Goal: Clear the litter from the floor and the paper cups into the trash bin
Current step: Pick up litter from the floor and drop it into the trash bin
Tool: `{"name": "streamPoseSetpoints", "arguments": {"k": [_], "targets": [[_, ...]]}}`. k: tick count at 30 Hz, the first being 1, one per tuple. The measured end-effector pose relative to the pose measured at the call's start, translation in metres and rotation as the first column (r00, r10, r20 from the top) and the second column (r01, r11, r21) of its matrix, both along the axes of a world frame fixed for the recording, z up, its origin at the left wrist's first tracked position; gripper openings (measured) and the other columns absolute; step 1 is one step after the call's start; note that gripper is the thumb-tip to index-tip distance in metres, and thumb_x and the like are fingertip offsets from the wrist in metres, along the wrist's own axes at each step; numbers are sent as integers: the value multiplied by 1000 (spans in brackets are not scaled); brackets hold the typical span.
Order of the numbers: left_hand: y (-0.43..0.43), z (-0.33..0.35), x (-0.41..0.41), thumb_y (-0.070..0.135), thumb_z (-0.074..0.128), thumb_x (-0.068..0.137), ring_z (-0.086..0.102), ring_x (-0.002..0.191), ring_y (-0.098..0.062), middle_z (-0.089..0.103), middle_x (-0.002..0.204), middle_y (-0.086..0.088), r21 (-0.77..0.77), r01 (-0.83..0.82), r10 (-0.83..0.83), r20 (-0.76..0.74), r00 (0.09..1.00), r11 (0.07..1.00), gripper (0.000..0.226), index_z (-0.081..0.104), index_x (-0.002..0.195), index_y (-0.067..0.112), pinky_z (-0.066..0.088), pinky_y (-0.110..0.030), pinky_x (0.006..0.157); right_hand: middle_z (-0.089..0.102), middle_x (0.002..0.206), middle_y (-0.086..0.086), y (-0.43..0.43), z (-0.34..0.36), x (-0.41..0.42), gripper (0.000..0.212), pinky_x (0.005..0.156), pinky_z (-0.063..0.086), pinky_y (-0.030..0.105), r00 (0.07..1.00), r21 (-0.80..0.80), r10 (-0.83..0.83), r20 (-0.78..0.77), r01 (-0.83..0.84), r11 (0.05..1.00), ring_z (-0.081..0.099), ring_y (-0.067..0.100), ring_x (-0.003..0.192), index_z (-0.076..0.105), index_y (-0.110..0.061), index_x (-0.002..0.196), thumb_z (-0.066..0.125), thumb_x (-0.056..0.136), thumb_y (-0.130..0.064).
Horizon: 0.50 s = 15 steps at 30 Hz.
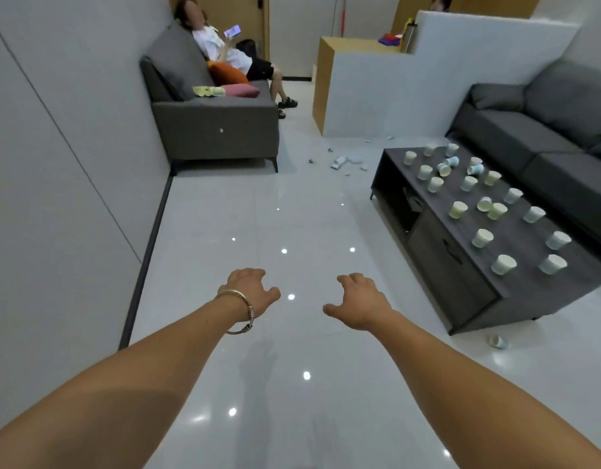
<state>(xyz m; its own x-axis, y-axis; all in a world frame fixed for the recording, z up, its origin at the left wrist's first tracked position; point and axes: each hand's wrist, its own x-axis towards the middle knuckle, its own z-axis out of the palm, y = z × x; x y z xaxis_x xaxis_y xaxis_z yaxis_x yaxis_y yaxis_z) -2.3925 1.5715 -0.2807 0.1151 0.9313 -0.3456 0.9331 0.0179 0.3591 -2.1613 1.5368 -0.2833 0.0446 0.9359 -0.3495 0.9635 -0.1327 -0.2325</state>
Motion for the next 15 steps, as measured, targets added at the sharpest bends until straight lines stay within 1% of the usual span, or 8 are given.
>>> {"name": "streamPoseSetpoints", "arguments": {"k": [6,9,15], "targets": [[132,0,67,50,46,89,23,140,-24,33,151,-1,-7,156,-156,-37,987,988,66,33,145,18,29,-45,111,21,158,2,101,-11,51,84,112,32,43,996,-15,-82,-21,82,997,22,23,143,22,-22,153,57,86,-59],[192,-5,106,49,47,88,24,140,-23,33,151,-1,-4,215,-215,-55,975,977,66,33,145,18,29,-44,111,20,158,4,160,-21,85,86,113,30,43,997,-31,-82,-10,82,996,21,24,144,21,-21,153,58,86,-60],[315,4,176,48,48,89,28,139,-23,34,150,-2,-13,191,-192,-57,980,981,65,34,144,16,29,-43,111,19,158,4,287,-8,162,86,111,32,43,998,-13,-56,-16,55,998,21,25,143,21,-21,153,58,86,-59]]}}
